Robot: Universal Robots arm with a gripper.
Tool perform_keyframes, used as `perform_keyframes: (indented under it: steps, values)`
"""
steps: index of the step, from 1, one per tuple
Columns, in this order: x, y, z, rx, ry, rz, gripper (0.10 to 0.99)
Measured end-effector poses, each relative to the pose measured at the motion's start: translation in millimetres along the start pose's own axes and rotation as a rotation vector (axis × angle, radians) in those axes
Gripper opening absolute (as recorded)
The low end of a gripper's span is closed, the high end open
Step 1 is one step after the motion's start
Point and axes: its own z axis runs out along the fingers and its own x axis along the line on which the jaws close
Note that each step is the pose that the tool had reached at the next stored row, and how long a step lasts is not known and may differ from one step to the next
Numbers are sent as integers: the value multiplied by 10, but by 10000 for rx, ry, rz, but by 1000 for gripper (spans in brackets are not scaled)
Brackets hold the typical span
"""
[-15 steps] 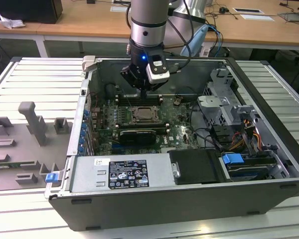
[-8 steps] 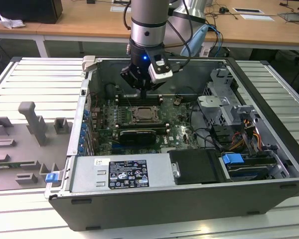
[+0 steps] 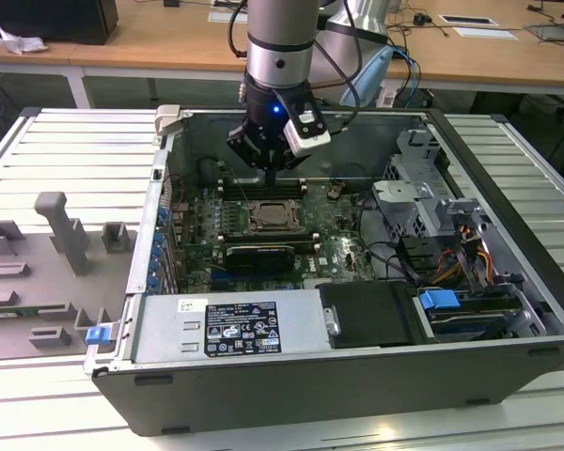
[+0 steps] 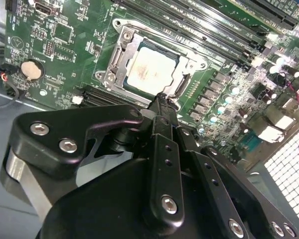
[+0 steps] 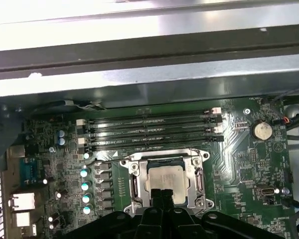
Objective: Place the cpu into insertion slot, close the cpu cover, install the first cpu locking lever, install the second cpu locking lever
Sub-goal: 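Install the first cpu locking lever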
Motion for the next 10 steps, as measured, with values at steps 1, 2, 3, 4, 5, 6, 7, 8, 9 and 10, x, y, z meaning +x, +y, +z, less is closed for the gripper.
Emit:
perform_keyframes:
  steps: [1,2,3,4,5,6,7,8,9,10]
  values:
    - [0,0,0,1,6,-135,106]
    - [0,0,0,2,11,-274,106]
    - [0,0,0,3,15,-378,106]
    - [0,0,0,4,20,-481,106]
    - [0,0,0,6,28,-690,106]
    - [0,0,0,8,38,-947,106]
    - [0,0,0,10,46,-1148,106]
    - [0,0,0,13,58,-1446,106]
    - [0,0,0,15,68,-1685,106]
    - [0,0,0,16,73,-1810,106]
